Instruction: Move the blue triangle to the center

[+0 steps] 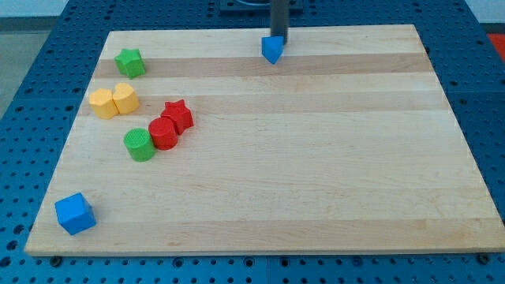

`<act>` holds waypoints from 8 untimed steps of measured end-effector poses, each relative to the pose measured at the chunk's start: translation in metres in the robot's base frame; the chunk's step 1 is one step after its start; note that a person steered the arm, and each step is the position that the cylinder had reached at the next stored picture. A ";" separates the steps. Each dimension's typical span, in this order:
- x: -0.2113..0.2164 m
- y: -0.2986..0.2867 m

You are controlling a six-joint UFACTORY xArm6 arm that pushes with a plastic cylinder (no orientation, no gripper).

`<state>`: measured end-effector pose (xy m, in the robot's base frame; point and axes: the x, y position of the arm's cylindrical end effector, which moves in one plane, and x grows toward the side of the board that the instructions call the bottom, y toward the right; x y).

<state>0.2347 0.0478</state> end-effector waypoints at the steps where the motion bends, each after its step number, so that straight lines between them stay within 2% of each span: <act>1: 0.040 0.002; 2: 0.049 -0.027; 3: 0.021 -0.041; 4: 0.022 -0.064; 8: 0.153 -0.062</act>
